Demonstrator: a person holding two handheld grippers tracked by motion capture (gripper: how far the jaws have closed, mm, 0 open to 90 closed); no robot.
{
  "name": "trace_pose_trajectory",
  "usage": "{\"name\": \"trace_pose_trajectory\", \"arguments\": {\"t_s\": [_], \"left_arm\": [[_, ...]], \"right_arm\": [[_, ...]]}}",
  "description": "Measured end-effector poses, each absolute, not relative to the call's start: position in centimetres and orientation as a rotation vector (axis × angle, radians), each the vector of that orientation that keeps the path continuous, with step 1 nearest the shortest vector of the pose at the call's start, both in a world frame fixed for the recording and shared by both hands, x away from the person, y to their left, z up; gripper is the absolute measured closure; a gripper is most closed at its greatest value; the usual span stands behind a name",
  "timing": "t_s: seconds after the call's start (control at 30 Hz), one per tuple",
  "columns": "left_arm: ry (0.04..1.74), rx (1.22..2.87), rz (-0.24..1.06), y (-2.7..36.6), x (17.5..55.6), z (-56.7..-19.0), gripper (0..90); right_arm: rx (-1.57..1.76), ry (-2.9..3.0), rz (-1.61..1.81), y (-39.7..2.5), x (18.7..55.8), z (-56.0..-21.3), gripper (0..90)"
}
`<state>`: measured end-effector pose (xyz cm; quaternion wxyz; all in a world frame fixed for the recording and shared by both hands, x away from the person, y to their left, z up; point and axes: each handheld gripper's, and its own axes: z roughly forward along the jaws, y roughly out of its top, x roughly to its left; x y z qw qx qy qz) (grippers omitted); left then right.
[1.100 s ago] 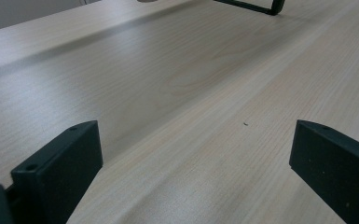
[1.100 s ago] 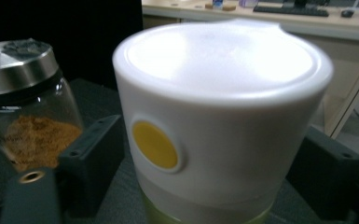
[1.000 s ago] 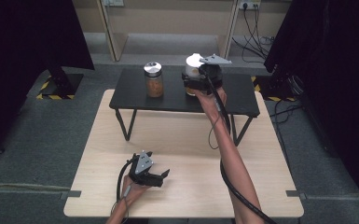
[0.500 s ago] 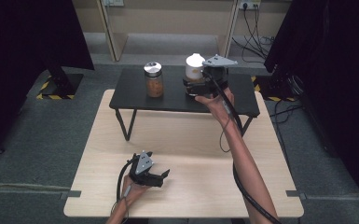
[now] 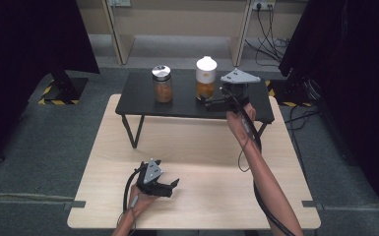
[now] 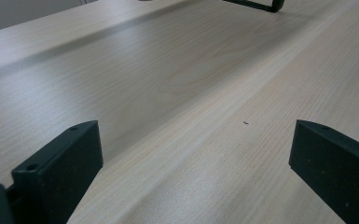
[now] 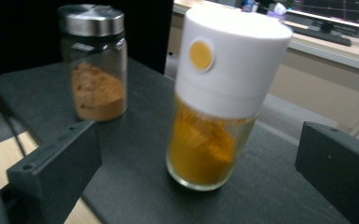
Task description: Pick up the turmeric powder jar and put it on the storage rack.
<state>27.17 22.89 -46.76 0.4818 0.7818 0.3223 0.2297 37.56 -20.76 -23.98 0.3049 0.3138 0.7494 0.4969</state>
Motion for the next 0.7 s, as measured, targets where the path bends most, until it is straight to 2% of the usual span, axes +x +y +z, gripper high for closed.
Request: {"name": "trace_pose_trajectory", "arguments": {"t_s": [0.7], "left_arm": [[0.784,1.908,0.564,22.8,27.2,-46.8,1.8]], "right_arm": [[0.634,2.012,1.451,-23.5,32.8,-27.4,0.2]]}}
